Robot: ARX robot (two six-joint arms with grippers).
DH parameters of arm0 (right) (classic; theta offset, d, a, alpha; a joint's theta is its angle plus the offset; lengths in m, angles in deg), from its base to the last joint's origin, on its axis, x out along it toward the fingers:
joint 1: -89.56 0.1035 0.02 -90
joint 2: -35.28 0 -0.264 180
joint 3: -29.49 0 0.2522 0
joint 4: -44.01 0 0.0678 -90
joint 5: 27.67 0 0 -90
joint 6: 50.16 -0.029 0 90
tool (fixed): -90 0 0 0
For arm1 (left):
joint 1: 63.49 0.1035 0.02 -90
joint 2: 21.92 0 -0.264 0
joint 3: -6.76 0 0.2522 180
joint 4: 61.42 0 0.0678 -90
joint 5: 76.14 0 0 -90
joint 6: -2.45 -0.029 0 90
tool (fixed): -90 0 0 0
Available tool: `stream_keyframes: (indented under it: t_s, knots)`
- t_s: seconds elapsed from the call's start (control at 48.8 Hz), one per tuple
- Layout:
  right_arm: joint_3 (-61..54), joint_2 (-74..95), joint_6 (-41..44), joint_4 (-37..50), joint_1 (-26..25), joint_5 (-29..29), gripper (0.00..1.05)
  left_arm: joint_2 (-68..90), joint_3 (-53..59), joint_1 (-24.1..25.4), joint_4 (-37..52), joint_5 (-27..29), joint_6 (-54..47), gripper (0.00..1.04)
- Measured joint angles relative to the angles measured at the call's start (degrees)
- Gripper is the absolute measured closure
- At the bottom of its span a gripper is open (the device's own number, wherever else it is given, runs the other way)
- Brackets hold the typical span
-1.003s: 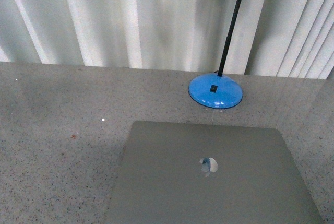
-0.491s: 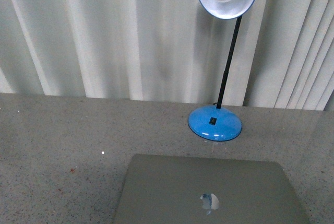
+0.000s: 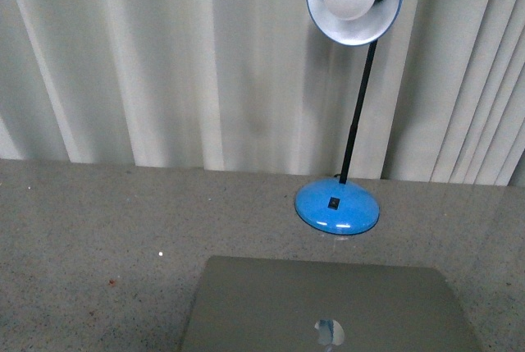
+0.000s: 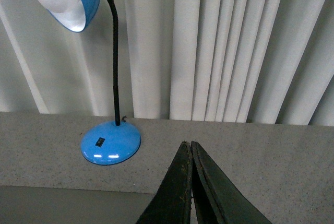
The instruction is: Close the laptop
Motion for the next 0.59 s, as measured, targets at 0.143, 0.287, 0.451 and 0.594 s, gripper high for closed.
stream_keyframes:
  t_s: [0.143, 0.287, 0.451, 0.594]
  knots:
    - [-3.15, -4.13, -0.02, -0.79, 0.0, 0.02, 1.02, -3.3, 2.25, 0.02, -1.09, 0.13, 0.0, 1.01]
    - [-5.77, -8.55, -0.02, -2.73, 0.0, 0.02, 1.02, -7.02, 4.04, 0.02, -2.93, 0.13, 0.02, 1.01]
    - [-7.89, -14.27, -0.04, -6.16, 0.0, 0.02, 1.02, -11.04, 5.57, 0.02, -5.51, 0.13, 0.04, 1.01]
    - [-8.79, -17.27, -0.07, -8.22, 0.0, 0.02, 1.02, -13.31, 6.19, 0.02, -7.1, 0.13, 0.13, 1.01]
